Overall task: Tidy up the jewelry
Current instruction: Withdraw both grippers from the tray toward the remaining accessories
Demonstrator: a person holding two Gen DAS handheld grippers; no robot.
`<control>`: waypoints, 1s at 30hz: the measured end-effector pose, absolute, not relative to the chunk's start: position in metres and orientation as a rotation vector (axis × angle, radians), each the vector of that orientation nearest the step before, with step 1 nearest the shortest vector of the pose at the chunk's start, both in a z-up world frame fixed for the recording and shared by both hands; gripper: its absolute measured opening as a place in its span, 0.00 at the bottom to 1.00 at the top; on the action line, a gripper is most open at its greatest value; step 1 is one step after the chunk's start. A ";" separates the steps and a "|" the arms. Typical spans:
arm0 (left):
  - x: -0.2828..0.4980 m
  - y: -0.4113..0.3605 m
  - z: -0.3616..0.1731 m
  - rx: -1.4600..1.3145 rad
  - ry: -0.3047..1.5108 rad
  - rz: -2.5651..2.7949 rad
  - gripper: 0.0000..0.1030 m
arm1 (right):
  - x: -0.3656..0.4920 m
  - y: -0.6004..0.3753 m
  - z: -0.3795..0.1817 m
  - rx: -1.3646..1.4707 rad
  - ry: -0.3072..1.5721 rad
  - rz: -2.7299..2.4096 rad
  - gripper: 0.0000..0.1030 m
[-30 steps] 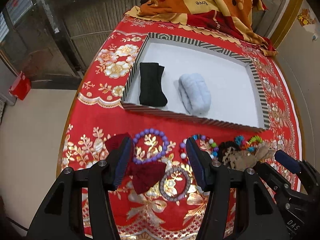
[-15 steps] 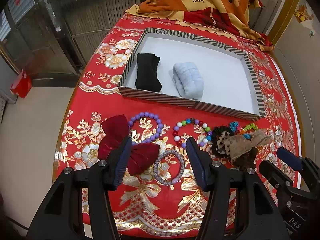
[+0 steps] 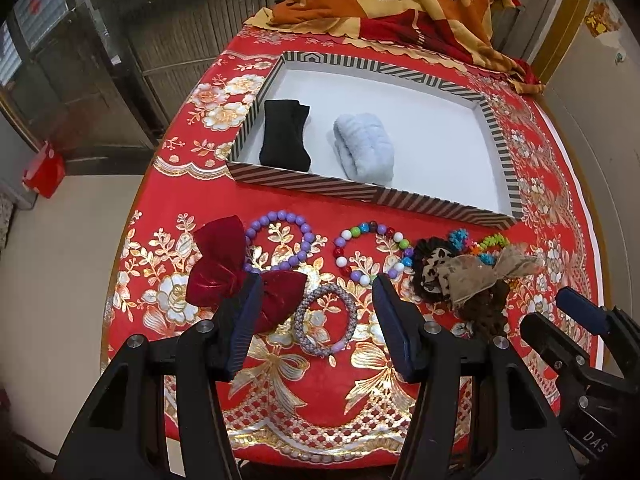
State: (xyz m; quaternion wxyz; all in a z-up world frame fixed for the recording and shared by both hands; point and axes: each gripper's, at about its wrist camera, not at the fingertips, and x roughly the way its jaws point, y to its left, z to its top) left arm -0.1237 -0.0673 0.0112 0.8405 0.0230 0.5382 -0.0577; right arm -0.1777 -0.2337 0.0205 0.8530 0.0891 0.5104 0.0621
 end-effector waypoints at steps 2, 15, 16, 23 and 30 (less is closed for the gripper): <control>-0.124 -0.069 0.010 0.052 1.141 -0.121 0.54 | -0.177 -0.235 0.020 0.189 1.077 0.132 0.59; -0.122 -0.069 0.004 0.052 1.159 -0.109 0.54 | -0.174 -0.235 0.014 0.183 1.096 0.150 0.60; -0.122 -0.069 0.004 0.051 1.161 -0.107 0.54 | -0.174 -0.235 0.014 0.181 1.097 0.152 0.60; -0.120 -0.066 0.000 0.041 1.176 -0.102 0.54 | -0.170 -0.233 0.011 0.177 1.109 0.161 0.60; -0.106 -0.032 0.003 -0.088 1.213 -0.120 0.54 | -0.168 -0.233 0.006 0.173 1.124 0.168 0.61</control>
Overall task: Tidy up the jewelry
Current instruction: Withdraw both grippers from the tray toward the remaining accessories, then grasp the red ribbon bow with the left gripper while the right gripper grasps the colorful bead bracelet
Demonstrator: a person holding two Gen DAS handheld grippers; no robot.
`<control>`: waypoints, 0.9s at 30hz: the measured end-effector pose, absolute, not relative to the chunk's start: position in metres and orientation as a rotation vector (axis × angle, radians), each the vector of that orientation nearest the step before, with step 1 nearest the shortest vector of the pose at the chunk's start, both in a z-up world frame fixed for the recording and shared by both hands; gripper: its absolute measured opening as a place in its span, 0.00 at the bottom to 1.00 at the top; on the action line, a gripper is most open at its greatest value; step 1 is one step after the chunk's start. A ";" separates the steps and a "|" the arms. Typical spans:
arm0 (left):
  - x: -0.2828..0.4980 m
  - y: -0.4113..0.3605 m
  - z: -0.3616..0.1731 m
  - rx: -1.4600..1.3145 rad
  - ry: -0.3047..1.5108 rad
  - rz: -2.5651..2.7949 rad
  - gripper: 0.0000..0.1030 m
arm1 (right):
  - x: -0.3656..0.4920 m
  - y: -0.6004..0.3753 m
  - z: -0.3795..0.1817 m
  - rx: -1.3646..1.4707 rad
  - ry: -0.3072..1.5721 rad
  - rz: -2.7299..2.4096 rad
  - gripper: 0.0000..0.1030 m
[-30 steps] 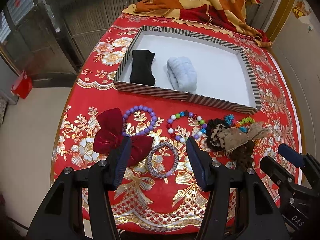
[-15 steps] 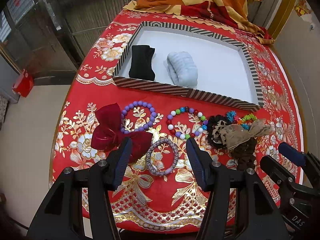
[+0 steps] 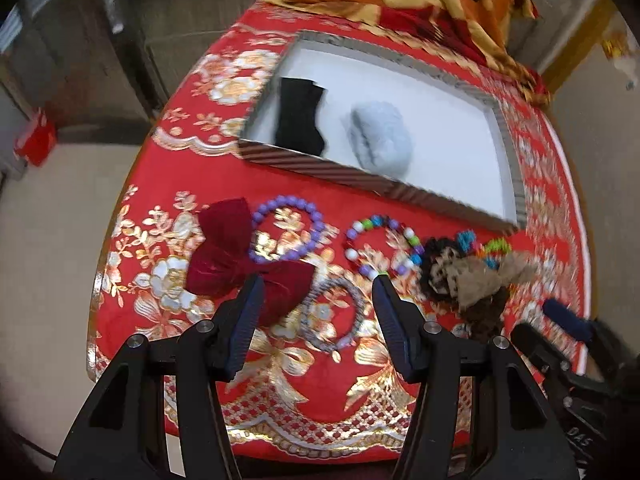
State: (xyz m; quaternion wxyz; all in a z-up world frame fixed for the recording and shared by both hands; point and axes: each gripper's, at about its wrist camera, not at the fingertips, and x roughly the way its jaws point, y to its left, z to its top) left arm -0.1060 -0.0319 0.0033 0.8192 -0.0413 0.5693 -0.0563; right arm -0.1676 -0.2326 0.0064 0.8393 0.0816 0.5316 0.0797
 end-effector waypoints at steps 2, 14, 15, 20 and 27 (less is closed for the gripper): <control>-0.100 -0.015 0.005 -0.129 1.215 -0.112 0.54 | -0.167 -0.233 0.004 0.176 1.130 0.170 0.61; -0.086 0.045 -0.023 -0.277 1.328 -0.053 0.55 | -0.163 -0.230 -0.012 0.199 1.166 0.220 0.61; -0.086 0.043 -0.029 -0.285 1.346 -0.061 0.55 | -0.162 -0.228 -0.013 0.194 1.168 0.227 0.61; -0.083 0.034 -0.045 -0.293 1.379 -0.034 0.55 | -0.155 -0.213 -0.014 0.175 1.172 0.258 0.61; -0.077 0.024 -0.063 -0.278 1.400 0.011 0.55 | -0.134 -0.199 -0.014 0.125 1.169 0.281 0.61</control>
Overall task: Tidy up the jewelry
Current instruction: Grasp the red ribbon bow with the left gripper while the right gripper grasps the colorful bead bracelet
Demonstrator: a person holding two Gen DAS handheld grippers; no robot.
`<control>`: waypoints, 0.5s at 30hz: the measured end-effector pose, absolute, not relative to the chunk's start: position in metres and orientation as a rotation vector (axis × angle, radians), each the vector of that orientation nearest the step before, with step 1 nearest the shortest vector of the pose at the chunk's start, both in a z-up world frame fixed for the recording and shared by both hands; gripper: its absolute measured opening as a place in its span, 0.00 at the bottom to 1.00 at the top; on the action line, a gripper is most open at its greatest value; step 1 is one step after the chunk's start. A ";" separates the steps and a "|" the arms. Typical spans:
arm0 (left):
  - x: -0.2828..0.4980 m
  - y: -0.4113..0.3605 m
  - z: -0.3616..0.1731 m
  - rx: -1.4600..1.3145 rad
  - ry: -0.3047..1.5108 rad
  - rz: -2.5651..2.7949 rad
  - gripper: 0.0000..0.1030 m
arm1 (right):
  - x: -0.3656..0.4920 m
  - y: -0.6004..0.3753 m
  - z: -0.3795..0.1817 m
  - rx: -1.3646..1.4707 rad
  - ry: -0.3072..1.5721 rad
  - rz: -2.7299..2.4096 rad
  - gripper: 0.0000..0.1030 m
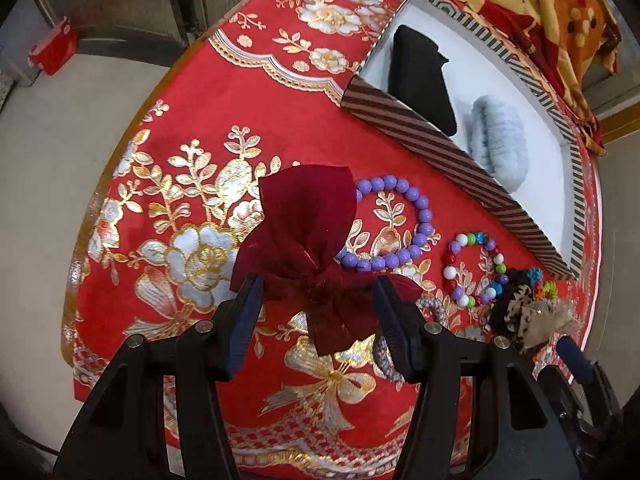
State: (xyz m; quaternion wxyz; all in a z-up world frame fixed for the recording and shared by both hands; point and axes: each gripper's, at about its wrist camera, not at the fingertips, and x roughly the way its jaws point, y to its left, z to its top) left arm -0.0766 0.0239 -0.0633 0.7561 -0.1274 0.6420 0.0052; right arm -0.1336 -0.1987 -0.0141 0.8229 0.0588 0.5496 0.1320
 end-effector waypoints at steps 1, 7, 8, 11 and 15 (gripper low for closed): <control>-0.075 0.023 -0.065 -0.273 1.403 0.011 0.55 | -0.130 -0.197 -0.014 0.116 1.168 0.286 0.61; -0.069 0.022 -0.070 -0.232 1.395 0.003 0.55 | -0.101 -0.171 -0.021 -0.011 1.167 0.348 0.52; -0.067 0.022 -0.070 -0.229 1.393 0.000 0.55 | -0.096 -0.167 -0.024 -0.033 1.174 0.358 0.48; -0.063 0.026 -0.071 -0.222 1.380 -0.027 0.47 | -0.077 -0.154 -0.041 -0.092 1.210 0.381 0.43; -0.057 0.034 -0.071 -0.232 1.385 -0.067 0.29 | -0.060 -0.150 -0.058 -0.148 1.241 0.382 0.39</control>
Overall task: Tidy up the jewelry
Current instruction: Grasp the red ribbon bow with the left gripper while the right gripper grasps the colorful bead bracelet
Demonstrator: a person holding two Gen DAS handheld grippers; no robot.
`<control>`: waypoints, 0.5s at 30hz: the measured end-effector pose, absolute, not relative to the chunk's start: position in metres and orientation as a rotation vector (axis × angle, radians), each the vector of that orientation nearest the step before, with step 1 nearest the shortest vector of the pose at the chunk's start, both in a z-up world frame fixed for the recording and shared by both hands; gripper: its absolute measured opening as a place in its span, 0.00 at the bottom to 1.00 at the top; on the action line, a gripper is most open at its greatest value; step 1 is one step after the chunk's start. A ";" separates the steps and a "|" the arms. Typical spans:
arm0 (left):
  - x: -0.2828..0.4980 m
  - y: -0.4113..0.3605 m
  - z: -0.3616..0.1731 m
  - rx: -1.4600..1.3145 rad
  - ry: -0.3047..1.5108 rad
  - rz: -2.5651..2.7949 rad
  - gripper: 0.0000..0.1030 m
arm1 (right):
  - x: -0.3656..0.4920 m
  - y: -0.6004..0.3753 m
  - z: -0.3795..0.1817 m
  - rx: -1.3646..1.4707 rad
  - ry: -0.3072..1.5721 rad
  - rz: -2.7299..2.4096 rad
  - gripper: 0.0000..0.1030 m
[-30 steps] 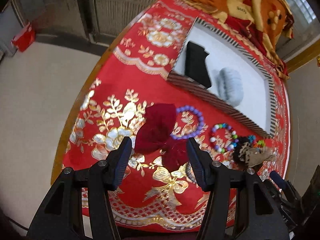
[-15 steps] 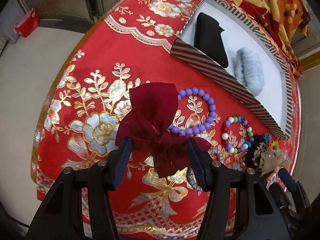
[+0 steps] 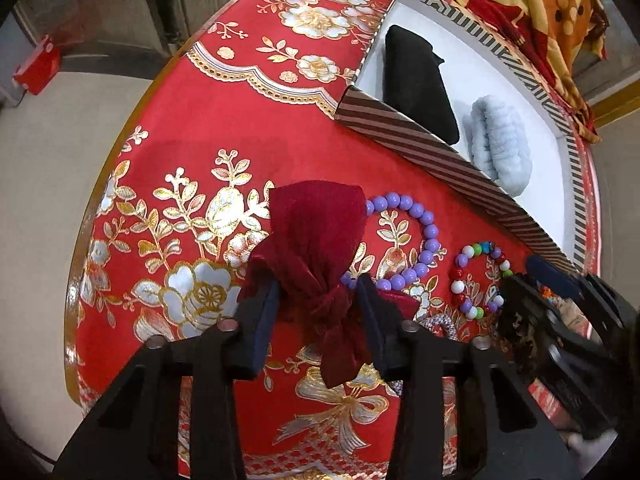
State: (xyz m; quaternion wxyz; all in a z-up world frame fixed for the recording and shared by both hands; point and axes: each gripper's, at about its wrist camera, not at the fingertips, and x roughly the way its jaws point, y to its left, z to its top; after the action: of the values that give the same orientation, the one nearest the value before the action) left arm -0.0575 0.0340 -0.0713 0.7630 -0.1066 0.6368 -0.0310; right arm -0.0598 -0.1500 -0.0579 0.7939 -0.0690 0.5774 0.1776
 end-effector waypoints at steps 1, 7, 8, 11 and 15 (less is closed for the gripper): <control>-0.058 0.034 -0.071 -0.221 1.385 -0.068 0.26 | -0.057 -0.150 -0.061 -0.158 1.247 0.383 0.37; -0.056 0.043 -0.070 -0.210 1.383 -0.096 0.17 | -0.050 -0.151 -0.072 -0.191 1.250 0.396 0.13; -0.058 0.045 -0.069 -0.211 1.382 -0.098 0.17 | -0.050 -0.152 -0.072 -0.181 1.248 0.398 0.09; -0.062 0.049 -0.058 -0.203 1.361 -0.102 0.17 | -0.053 -0.154 -0.069 -0.149 1.236 0.408 0.09; -0.064 0.052 -0.037 -0.205 1.319 -0.105 0.17 | -0.061 -0.163 -0.045 -0.078 1.190 0.430 0.09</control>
State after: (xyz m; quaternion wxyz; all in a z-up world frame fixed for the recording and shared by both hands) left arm -0.0636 0.0522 -0.0367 0.7843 -0.0950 0.6112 -0.0486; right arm -0.0615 -0.1635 -0.0449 0.8057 -0.0363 0.5560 0.2008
